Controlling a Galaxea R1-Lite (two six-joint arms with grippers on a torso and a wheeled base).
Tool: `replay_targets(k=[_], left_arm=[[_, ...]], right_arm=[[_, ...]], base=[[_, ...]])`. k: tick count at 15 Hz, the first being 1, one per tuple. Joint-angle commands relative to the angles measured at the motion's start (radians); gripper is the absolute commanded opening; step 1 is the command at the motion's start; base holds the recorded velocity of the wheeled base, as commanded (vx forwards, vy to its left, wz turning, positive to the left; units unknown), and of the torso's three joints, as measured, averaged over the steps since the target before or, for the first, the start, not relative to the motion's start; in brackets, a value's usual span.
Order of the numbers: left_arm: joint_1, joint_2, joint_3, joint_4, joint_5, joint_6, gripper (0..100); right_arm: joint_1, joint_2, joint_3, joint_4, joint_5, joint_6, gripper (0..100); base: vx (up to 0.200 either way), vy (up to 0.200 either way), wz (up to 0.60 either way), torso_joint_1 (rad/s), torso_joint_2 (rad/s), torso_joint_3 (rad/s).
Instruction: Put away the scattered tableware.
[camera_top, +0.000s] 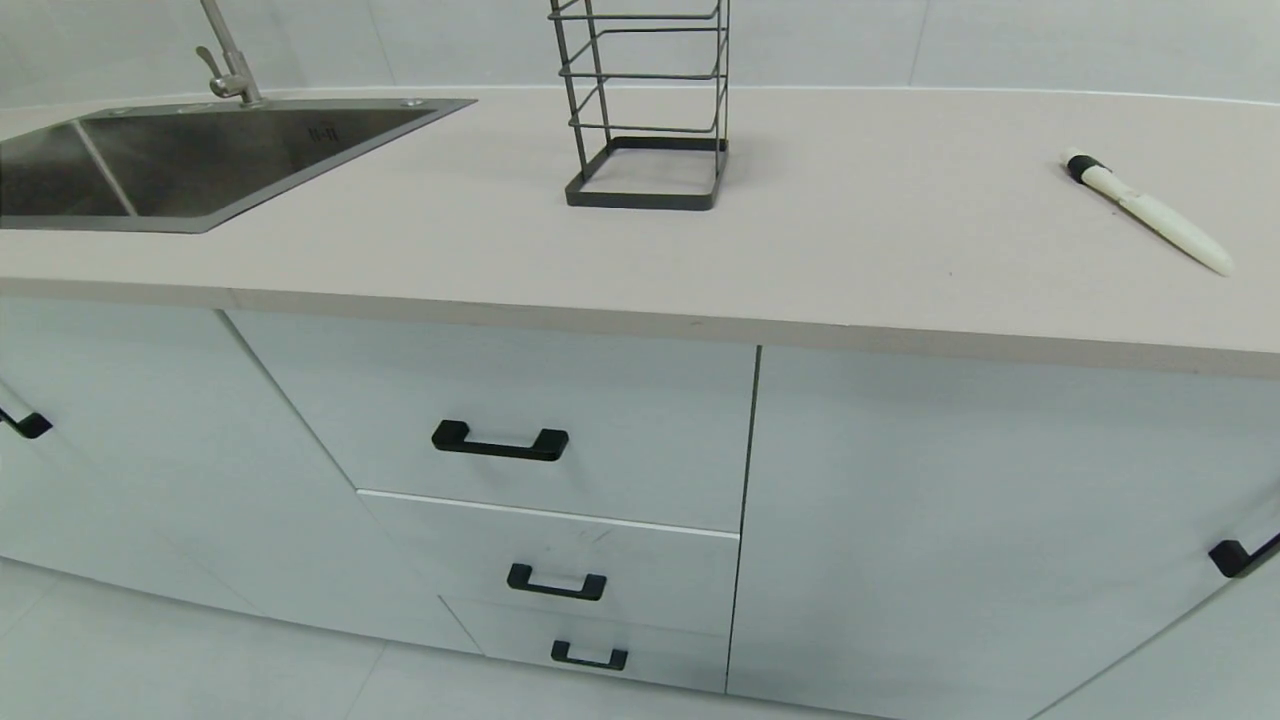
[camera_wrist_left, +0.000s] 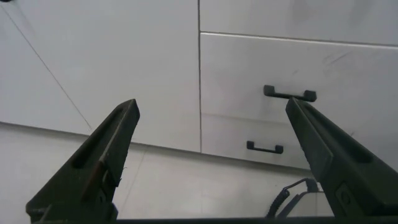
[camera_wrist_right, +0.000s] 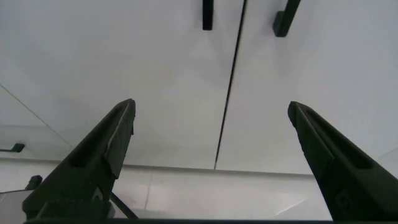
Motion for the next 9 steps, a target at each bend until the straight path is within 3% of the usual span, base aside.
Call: replay_targets(k=[1, 8, 9], left_arm=[[0.001, -0.001, 0.0, -0.001, 0.0, 0.001, 100], [0.001, -0.001, 0.0, -0.001, 0.002, -0.002, 100], [0.001, -0.001, 0.0, -0.001, 0.002, -0.002, 100]], right_arm=[[0.0, 0.001, 0.0, 0.0, 0.0, -0.001, 100], [0.0, 0.001, 0.0, 0.0, 0.002, -0.002, 100], [0.0, 0.001, 0.0, 0.0, 0.002, -0.001, 100]], base=[[0.0, 0.0, 0.0, 0.0, 0.0, 0.0], [0.0, 0.0, 0.0, 0.0, 0.0, 0.0], [0.0, 0.0, -0.6, 0.002, 0.0, 0.007]])
